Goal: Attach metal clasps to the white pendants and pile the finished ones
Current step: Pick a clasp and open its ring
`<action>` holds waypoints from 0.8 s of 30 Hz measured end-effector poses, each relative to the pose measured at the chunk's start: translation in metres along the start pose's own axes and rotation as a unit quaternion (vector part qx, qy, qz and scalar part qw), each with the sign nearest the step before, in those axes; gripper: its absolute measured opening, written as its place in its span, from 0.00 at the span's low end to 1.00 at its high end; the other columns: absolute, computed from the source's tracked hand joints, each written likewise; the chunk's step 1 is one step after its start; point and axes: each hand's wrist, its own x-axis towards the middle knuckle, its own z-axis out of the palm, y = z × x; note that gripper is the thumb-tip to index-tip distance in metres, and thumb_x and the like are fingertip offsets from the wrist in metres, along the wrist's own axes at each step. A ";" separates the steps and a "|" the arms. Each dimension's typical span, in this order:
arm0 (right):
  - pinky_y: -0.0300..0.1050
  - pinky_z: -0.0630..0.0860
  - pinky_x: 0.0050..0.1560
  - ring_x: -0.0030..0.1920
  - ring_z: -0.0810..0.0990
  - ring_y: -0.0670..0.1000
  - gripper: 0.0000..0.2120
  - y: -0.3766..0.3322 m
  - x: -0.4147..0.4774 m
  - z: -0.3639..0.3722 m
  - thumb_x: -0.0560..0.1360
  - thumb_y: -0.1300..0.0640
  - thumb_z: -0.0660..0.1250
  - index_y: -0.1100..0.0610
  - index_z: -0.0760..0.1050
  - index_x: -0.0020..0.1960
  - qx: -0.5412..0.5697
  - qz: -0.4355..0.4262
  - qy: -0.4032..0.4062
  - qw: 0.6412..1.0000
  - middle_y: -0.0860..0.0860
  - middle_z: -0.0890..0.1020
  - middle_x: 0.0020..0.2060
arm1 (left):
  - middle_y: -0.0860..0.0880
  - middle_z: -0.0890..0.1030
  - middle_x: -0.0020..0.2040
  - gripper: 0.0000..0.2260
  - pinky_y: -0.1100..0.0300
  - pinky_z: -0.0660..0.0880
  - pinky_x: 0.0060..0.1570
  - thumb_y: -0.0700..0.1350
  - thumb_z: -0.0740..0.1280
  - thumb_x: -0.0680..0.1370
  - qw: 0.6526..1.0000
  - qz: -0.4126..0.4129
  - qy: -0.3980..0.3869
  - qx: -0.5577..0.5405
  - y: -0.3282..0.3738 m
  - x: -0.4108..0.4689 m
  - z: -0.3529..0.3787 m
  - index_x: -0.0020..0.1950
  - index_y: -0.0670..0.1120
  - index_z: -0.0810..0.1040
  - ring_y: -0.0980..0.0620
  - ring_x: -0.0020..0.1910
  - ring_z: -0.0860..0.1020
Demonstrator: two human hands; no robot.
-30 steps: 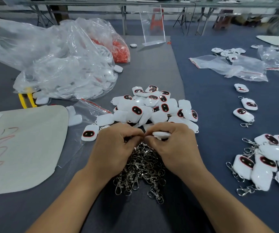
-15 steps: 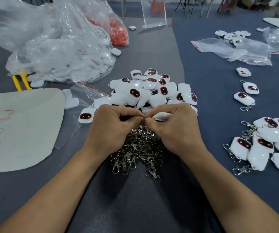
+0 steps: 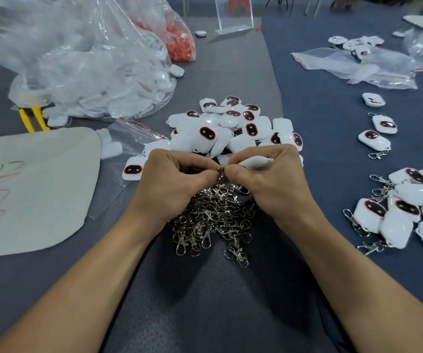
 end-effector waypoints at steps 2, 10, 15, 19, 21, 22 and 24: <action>0.52 0.75 0.30 0.30 0.77 0.56 0.08 0.000 0.000 -0.001 0.70 0.67 0.75 0.56 0.86 0.37 0.022 0.002 -0.015 1.000 0.64 0.82 0.33 | 0.47 0.86 0.35 0.09 0.59 0.78 0.39 0.33 0.77 0.70 1.000 0.000 -0.011 -0.021 0.002 -0.001 0.000 0.40 0.48 0.88 0.53 0.34 0.81; 0.52 0.70 0.32 0.31 0.73 0.56 0.11 -0.003 0.000 -0.003 0.70 0.72 0.73 0.58 0.84 0.35 0.074 -0.024 -0.056 0.995 0.67 0.79 0.31 | 0.48 0.84 0.32 0.11 0.70 0.73 0.35 0.29 0.76 0.68 0.993 -0.005 -0.069 -0.099 0.008 -0.003 -0.003 0.38 0.45 0.88 0.59 0.31 0.79; 0.47 0.71 0.32 0.31 0.75 0.52 0.09 -0.003 -0.002 -0.002 0.69 0.72 0.72 0.60 0.85 0.37 0.065 -0.050 -0.083 0.993 0.60 0.82 0.31 | 0.50 0.80 0.26 0.08 0.69 0.69 0.30 0.33 0.74 0.63 0.986 -0.044 -0.103 -0.127 0.006 0.000 -0.007 0.33 0.47 0.87 0.59 0.26 0.73; 0.41 0.74 0.31 0.30 0.78 0.47 0.08 0.000 -0.001 0.002 0.69 0.70 0.74 0.58 0.86 0.38 0.028 -0.058 -0.081 0.995 0.52 0.85 0.31 | 0.50 0.79 0.26 0.09 0.68 0.68 0.29 0.33 0.71 0.62 0.988 -0.051 -0.103 -0.099 0.004 0.000 -0.009 0.31 0.47 0.85 0.58 0.26 0.73; 0.45 0.80 0.35 0.33 0.83 0.50 0.08 0.002 -0.001 0.004 0.70 0.66 0.78 0.54 0.87 0.41 -0.009 -0.032 -0.051 0.998 0.50 0.86 0.35 | 0.50 0.77 0.24 0.09 0.69 0.65 0.25 0.33 0.70 0.62 0.992 -0.053 -0.060 -0.102 0.005 0.001 -0.009 0.30 0.47 0.84 0.59 0.23 0.69; 0.44 0.82 0.38 0.35 0.84 0.49 0.08 0.003 0.000 0.005 0.70 0.65 0.78 0.53 0.87 0.43 -0.031 -0.017 -0.036 0.999 0.49 0.87 0.36 | 0.50 0.77 0.24 0.08 0.69 0.65 0.24 0.34 0.70 0.62 0.992 -0.053 -0.021 -0.109 0.005 0.003 -0.010 0.29 0.47 0.83 0.59 0.23 0.69; 0.41 0.83 0.42 0.37 0.85 0.44 0.09 0.005 0.000 0.009 0.73 0.64 0.76 0.50 0.86 0.46 -0.066 -0.007 -0.025 0.998 0.46 0.87 0.38 | 0.52 0.78 0.25 0.08 0.69 0.65 0.25 0.36 0.70 0.61 0.987 -0.049 0.083 -0.130 0.004 0.009 -0.016 0.29 0.48 0.84 0.59 0.24 0.70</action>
